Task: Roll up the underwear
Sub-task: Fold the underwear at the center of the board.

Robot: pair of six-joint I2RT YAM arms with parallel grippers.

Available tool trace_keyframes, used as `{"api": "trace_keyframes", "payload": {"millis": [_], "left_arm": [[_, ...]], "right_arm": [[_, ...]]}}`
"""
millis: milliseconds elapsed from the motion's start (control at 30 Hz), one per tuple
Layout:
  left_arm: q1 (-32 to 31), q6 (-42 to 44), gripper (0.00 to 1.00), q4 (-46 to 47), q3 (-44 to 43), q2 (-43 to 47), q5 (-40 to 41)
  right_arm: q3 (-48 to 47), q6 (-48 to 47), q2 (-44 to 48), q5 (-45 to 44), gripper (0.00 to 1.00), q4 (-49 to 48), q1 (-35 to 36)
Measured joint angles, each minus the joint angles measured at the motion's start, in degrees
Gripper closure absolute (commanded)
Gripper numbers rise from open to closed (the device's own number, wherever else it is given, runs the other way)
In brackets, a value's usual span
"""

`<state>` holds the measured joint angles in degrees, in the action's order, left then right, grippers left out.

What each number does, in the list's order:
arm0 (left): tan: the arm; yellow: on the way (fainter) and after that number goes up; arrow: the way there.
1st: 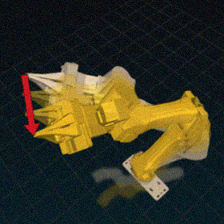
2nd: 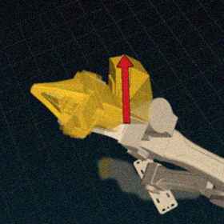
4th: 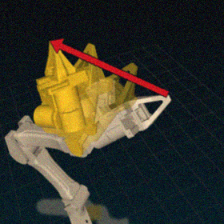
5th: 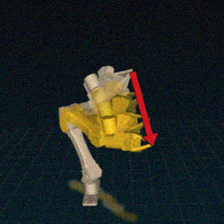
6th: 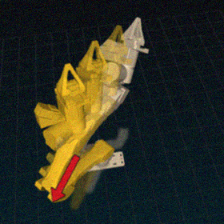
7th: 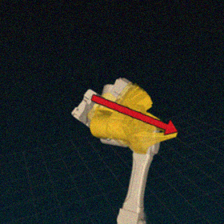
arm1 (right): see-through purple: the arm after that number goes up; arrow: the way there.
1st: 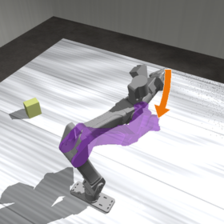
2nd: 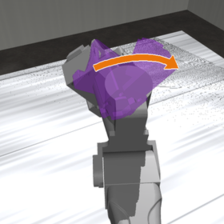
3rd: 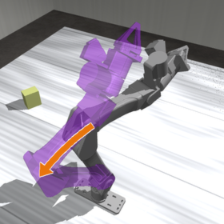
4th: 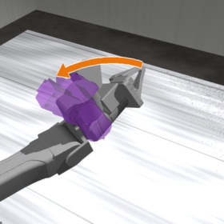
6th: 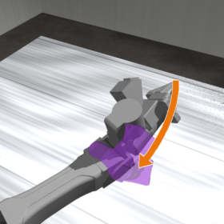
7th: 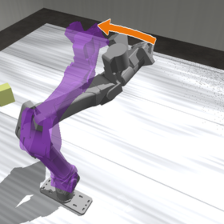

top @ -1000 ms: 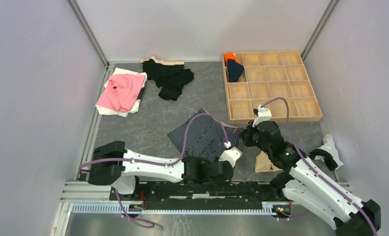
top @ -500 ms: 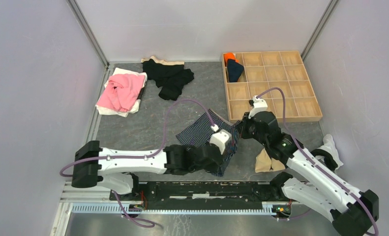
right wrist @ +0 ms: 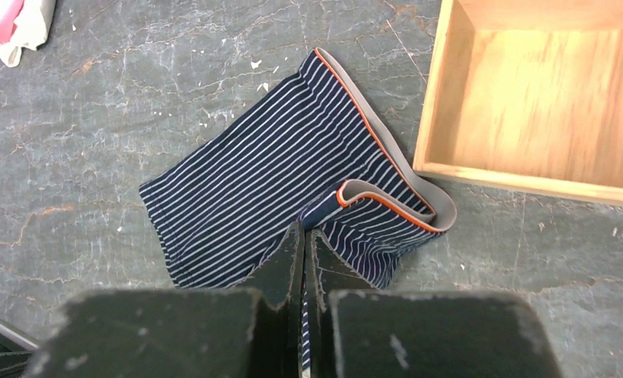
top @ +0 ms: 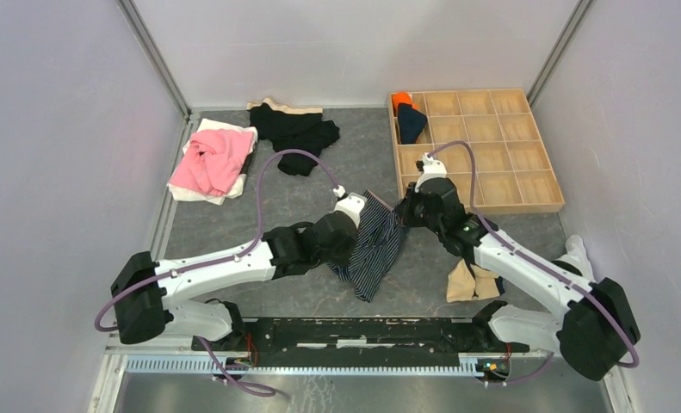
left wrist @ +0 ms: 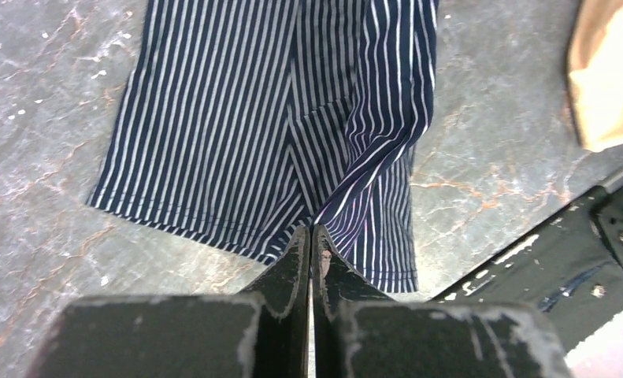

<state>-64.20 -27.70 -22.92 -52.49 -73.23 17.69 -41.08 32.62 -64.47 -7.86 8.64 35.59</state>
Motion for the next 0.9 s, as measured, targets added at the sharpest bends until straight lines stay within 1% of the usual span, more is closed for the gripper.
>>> {"api": "trace_keyframes", "payload": {"millis": [333, 500, 900], "left_arm": [[4.57, 2.47, 0.98, -3.54, 0.00, -1.42, 0.44], [6.51, 2.60, 0.98, -4.83, -0.15, -1.42, 0.72], [11.15, 6.38, 0.98, -5.49, -1.03, -2.82, 2.21]], "right_arm": [[-4.96, 0.09, -10.73, 0.15, 1.00, -3.93, -0.09], [-7.23, -0.02, -14.32, 0.52, 1.00, -5.16, -0.44], [-11.82, -0.98, -22.10, 2.99, 1.00, -7.04, -1.53]]}}
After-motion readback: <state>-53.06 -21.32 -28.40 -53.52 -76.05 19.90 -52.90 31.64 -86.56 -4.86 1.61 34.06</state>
